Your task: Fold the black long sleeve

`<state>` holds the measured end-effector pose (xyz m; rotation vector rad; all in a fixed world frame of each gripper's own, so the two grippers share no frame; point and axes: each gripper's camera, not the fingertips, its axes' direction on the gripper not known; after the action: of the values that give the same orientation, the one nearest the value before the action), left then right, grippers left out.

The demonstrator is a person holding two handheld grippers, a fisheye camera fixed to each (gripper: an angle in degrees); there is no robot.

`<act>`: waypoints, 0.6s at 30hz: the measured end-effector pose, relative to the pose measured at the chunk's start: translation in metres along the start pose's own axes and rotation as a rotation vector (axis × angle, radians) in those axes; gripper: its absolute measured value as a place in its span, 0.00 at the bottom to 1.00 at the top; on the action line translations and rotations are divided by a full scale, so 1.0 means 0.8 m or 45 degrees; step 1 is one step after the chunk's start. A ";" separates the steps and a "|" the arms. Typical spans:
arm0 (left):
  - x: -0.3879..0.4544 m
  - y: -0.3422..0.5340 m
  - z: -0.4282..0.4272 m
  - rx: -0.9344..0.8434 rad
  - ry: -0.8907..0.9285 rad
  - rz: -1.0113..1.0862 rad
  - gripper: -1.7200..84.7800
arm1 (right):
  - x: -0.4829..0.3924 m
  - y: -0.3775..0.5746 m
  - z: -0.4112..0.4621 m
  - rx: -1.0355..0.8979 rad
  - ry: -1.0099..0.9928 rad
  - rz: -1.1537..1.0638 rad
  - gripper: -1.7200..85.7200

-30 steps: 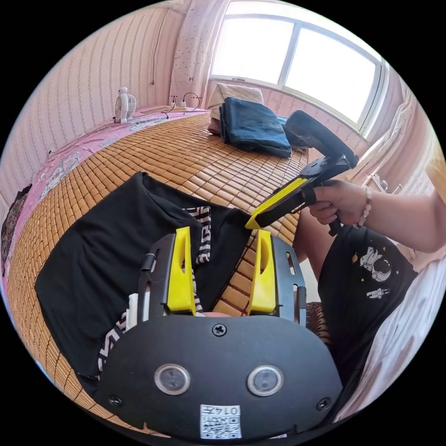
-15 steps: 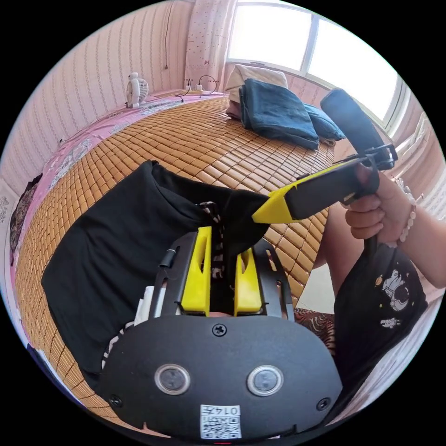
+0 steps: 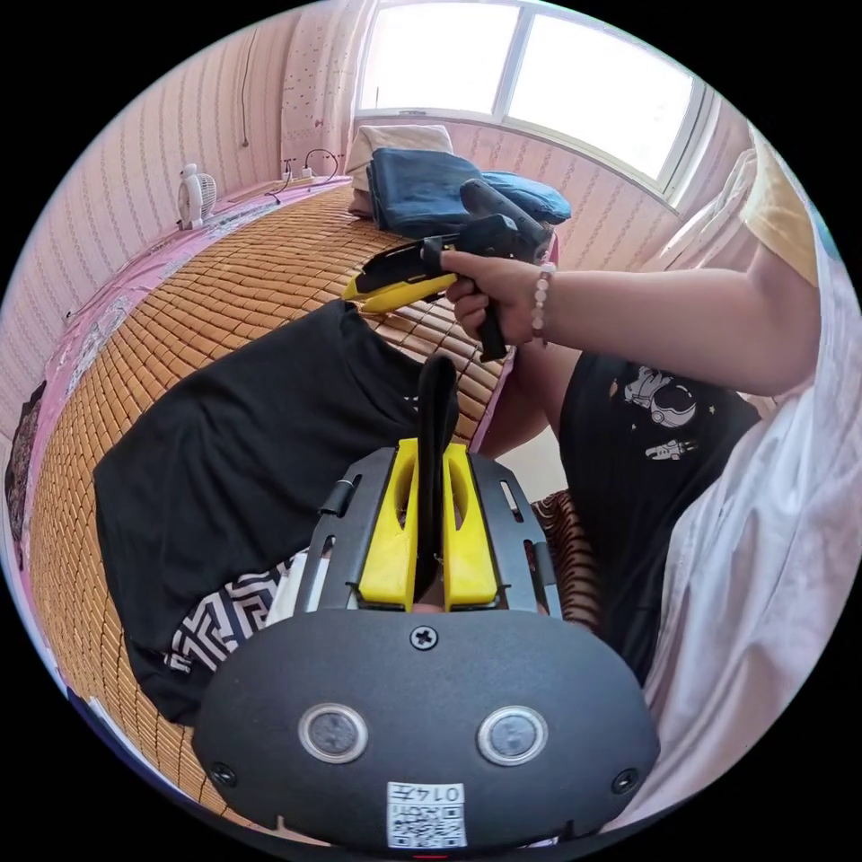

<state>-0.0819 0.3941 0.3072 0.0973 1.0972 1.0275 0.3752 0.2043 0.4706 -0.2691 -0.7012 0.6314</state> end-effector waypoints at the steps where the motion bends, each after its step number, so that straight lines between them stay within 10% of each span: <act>1: 0.002 0.004 -0.005 0.004 -0.009 0.012 0.07 | -0.002 -0.002 0.004 -0.002 0.011 -0.009 0.12; 18: -0.019 -0.007 -0.133 0.518 0.188 -0.071 0.06 | -0.086 -0.006 -0.130 0.043 0.109 -0.351 0.03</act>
<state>-0.1614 0.3377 0.2614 0.3193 1.4262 0.7589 0.4065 0.1548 0.3603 -0.1629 -0.6311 0.3665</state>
